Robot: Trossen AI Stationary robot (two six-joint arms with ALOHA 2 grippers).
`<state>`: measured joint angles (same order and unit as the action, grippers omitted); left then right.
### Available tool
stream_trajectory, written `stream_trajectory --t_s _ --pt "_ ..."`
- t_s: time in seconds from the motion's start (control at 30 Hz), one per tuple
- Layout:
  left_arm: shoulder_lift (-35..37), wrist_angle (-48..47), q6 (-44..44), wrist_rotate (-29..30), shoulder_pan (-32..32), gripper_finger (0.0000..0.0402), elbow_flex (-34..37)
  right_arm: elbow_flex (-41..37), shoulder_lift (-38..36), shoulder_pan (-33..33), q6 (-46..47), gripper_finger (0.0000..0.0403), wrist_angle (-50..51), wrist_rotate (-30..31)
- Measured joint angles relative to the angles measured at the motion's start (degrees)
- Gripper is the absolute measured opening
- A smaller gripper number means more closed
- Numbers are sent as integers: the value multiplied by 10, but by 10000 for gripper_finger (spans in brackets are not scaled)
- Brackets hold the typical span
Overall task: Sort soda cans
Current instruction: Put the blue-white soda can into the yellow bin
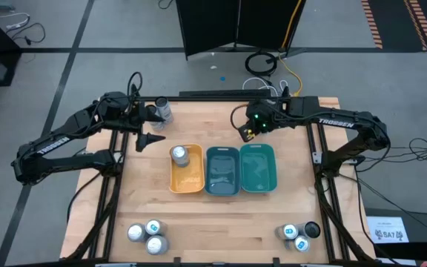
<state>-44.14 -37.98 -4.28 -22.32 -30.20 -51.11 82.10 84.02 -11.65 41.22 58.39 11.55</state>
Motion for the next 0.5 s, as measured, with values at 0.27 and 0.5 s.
stream_trajectory --t_s 0.27,0.5 --pt "0 0 25 76 0 368 0 -54 0 75 5 107 4 -6" --pt "0 -46 36 169 40 368 -36 -177 -46 115 68 107 -80 -45"
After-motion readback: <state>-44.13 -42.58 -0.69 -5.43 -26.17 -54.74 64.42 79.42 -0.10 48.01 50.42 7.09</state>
